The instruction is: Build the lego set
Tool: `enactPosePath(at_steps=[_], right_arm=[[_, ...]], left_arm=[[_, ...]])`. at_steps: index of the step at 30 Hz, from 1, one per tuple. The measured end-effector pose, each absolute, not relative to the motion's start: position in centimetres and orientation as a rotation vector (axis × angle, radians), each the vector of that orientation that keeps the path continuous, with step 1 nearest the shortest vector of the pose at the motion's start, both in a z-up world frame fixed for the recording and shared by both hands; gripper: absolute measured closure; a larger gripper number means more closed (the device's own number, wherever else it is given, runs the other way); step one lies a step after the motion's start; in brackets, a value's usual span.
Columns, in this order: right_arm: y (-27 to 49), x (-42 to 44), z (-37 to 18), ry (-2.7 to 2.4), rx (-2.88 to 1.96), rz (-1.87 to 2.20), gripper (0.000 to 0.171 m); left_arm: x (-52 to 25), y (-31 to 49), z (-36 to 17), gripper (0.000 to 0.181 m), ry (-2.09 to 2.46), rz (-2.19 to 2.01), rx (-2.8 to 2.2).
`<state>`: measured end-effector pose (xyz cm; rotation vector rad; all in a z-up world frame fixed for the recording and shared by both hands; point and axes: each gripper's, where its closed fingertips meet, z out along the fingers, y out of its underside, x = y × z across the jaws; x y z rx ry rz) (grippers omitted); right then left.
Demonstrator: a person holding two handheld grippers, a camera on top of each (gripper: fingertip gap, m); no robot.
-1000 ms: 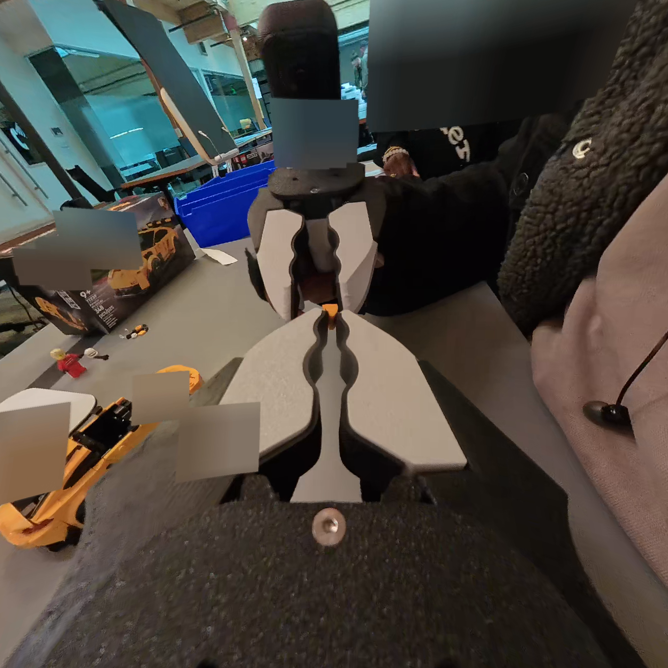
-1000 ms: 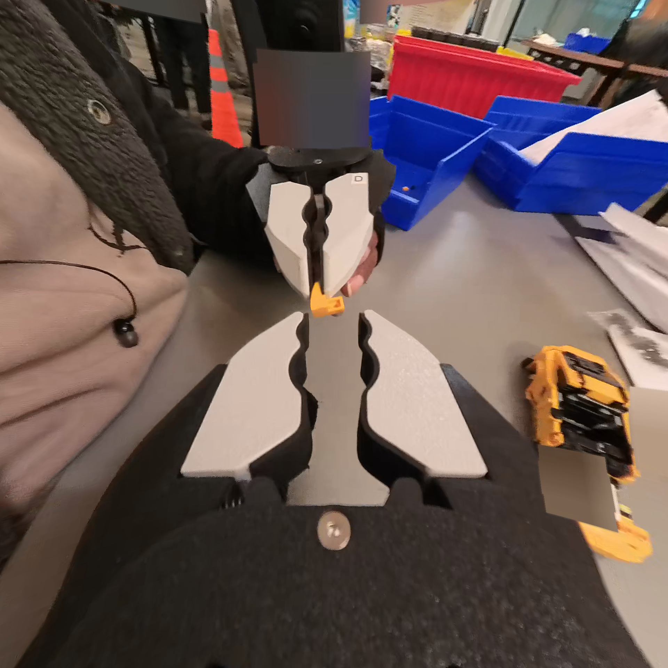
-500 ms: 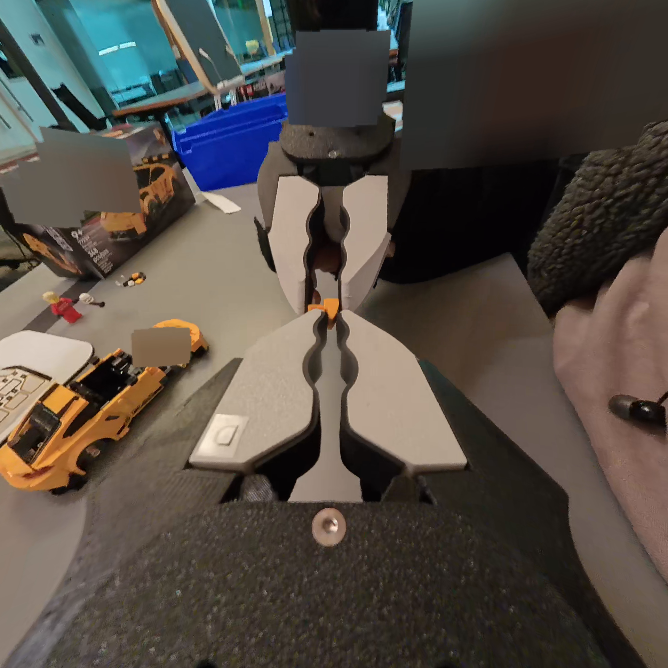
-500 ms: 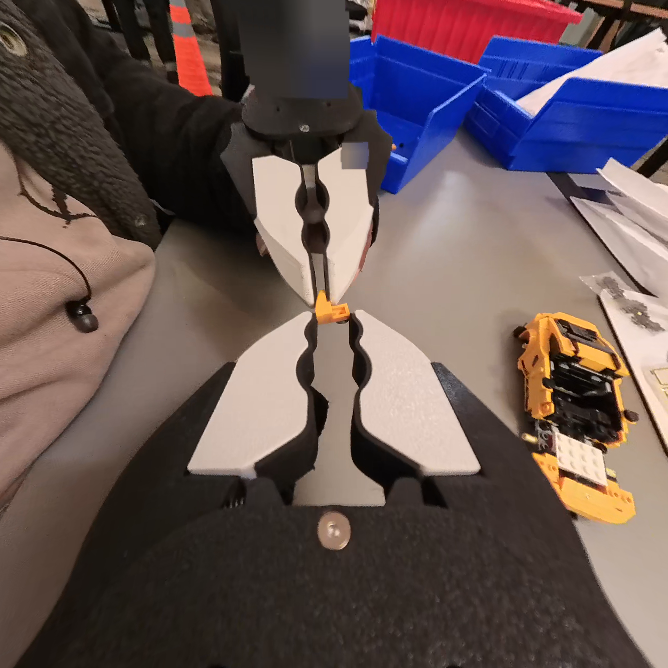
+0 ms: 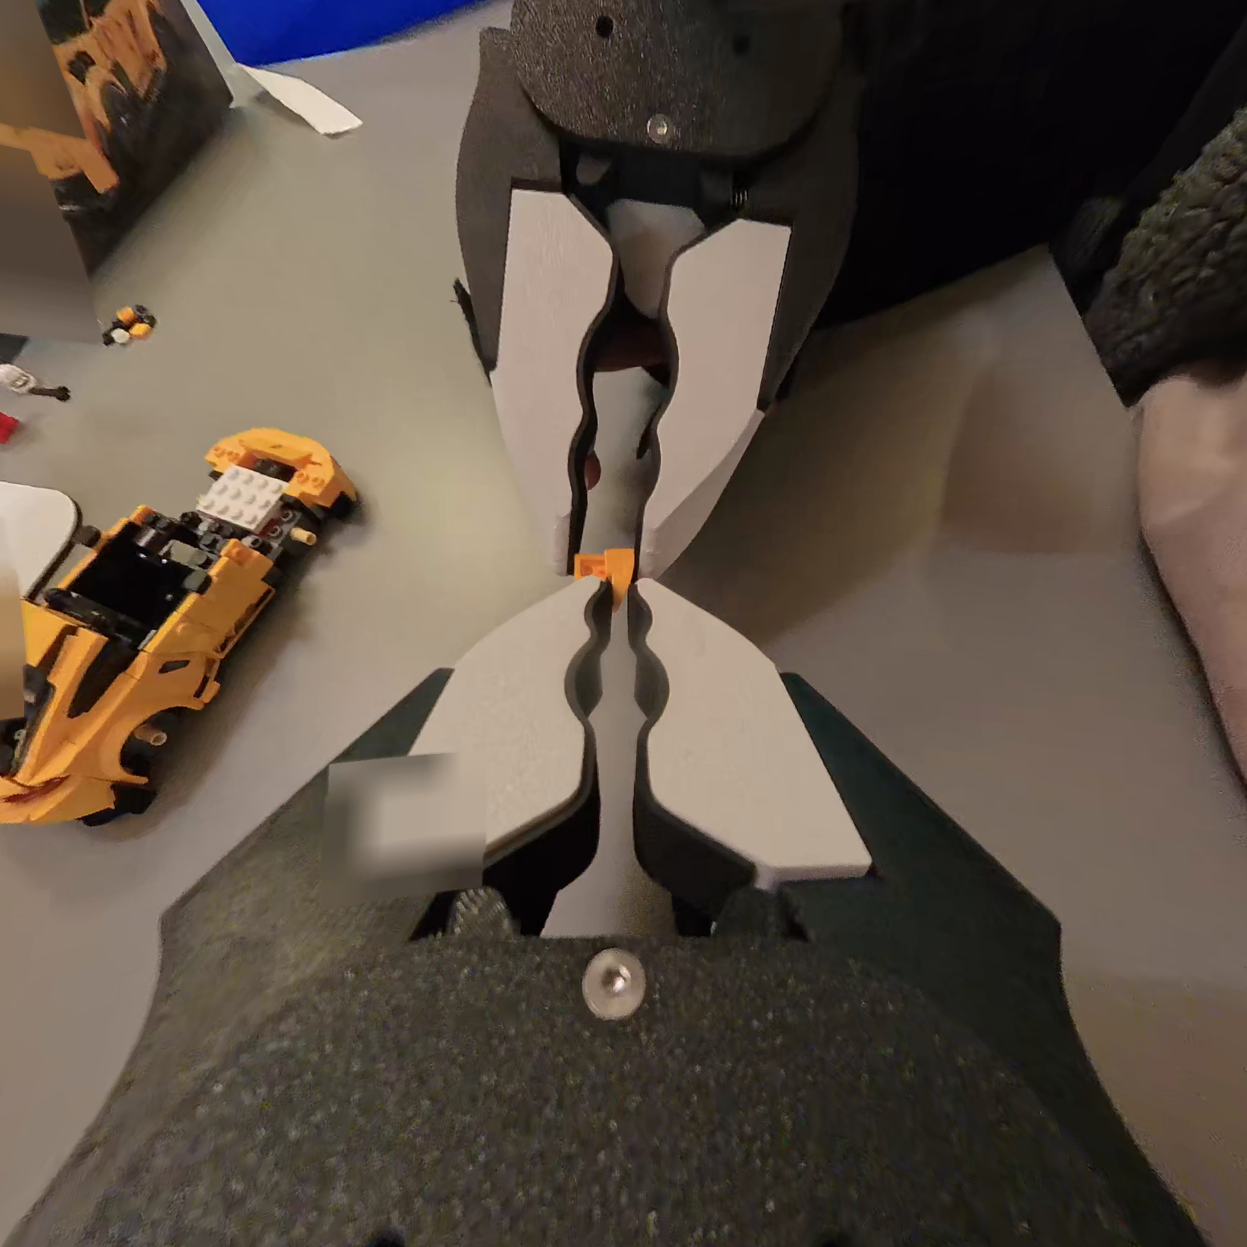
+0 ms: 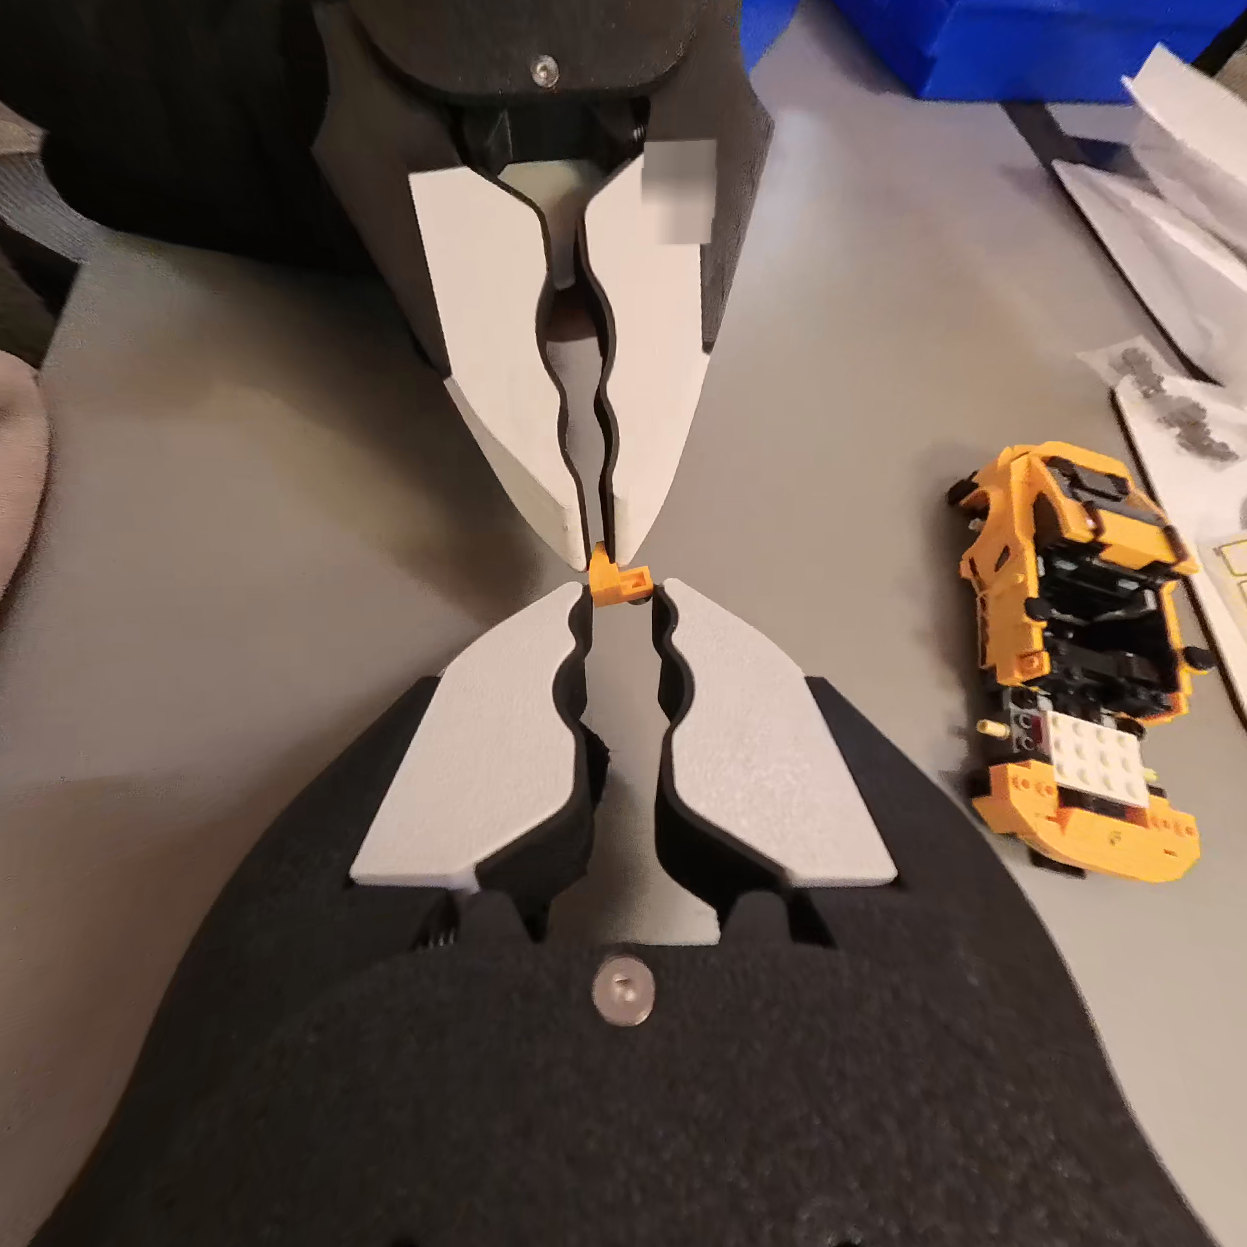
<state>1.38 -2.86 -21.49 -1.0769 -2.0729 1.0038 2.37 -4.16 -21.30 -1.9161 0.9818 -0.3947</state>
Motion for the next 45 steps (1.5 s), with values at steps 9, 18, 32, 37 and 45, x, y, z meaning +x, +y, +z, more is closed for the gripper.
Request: enactPosePath(at_steps=[9, 18, 32, 37, 45], right_arm=[[-2.9, 0.8, -23.0, -2.083, -1.127, 0.974, 0.154], [-2.4, 0.7, -22.9, -2.064, -1.14, 0.965, 0.154], [-2.5, 0.8, -23.2, -2.071, -1.15, 0.973, 0.155], [-2.4, 0.8, -23.2, -2.066, -1.16, 0.974, 0.156], [-2.3, 0.9, -23.2, -2.061, -1.164, 0.968, 0.156]], left_arm=[[1.4, -4.4, -23.7, 0.178, 0.985, -0.374, -1.985], [0.1, -4.4, -25.2, 0.177, 0.978, -0.315, -2.073], [-0.2, -4.4, -25.3, 0.174, 1.004, -0.276, -2.086], [-0.2, -4.4, -25.3, 0.171, 1.004, -0.276, -2.089], [-0.1, -4.4, -25.1, 0.17, 0.99, -0.306, -2.088]])
